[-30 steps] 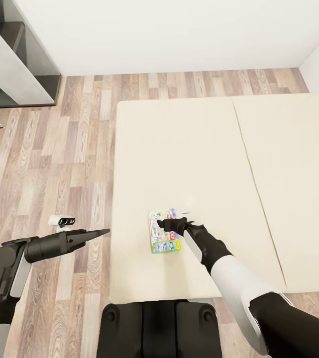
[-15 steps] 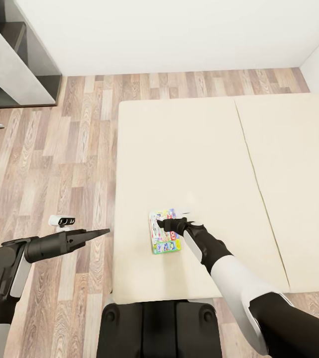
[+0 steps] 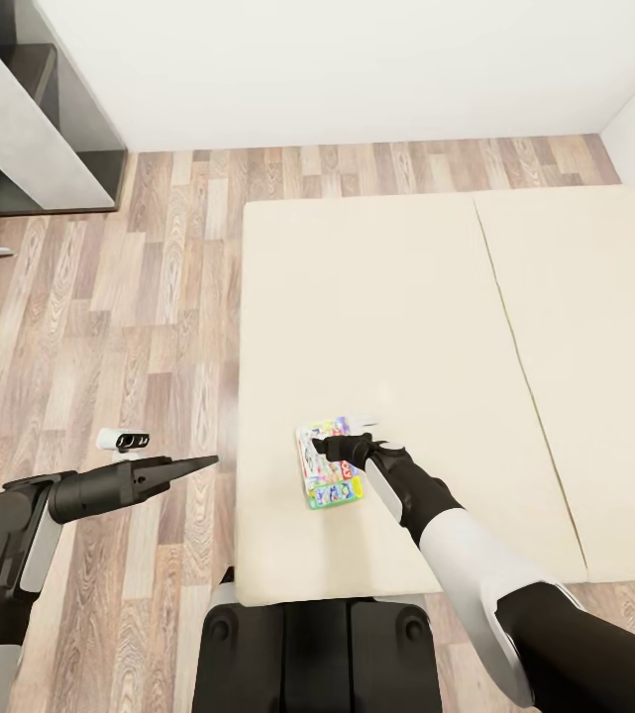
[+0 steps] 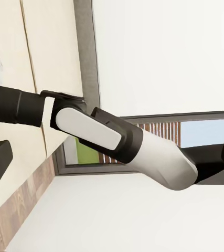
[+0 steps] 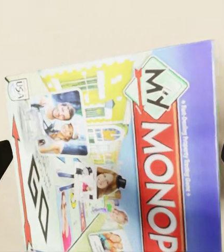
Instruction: Put all the toys in the child's room - the three board games (two on the bed and one on the table), the two jigsaw puzzles on the table, and the tennis ball on the table - inside the toy box on the table in the child's room.
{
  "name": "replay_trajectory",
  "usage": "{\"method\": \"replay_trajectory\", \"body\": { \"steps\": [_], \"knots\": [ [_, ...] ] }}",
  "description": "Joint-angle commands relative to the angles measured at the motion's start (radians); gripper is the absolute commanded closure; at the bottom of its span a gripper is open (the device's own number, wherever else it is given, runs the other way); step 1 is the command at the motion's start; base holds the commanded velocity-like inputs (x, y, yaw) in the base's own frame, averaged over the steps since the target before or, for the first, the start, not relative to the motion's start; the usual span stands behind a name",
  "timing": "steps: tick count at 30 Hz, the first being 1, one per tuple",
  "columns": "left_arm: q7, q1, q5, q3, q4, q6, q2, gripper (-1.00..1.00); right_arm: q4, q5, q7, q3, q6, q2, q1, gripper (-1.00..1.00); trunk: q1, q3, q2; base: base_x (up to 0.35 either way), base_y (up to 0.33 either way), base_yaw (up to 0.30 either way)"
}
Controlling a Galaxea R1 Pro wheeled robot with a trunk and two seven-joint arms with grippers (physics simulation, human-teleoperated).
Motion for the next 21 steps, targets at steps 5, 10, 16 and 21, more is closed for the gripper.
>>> {"method": "replay_trajectory", "body": {
  "steps": [5,10,16,21],
  "knots": [
    [-0.004,0.0,-0.001,0.0,-0.001,0.011,0.0,-1.0,-0.001,-0.008,0.0,0.001,0.004,0.0,-0.001,-1.0,0.001,-0.001,-0.002,0.0,0.137,0.0],
    [-0.004,0.0,-0.001,0.0,-0.001,0.011,0.0,-1.0,-0.001,-0.008,0.0,0.001,0.004,0.0,-0.001,-1.0,0.001,-0.001,-0.002,0.0,0.085,0.0],
    [-0.004,0.0,-0.001,0.0,-0.001,0.011,0.0,-1.0,-0.001,-0.008,0.0,0.001,0.004,0.0,0.0,-1.0,0.001,-0.001,-0.002,0.0,0.013,0.0],
    [-0.004,0.0,-0.001,0.0,-0.001,0.011,0.0,-1.0,-0.001,-0.008,0.0,0.001,0.005,0.0,0.0,-1.0,0.001,-0.001,-0.002,0.0,0.088,0.0]
  ]
}}
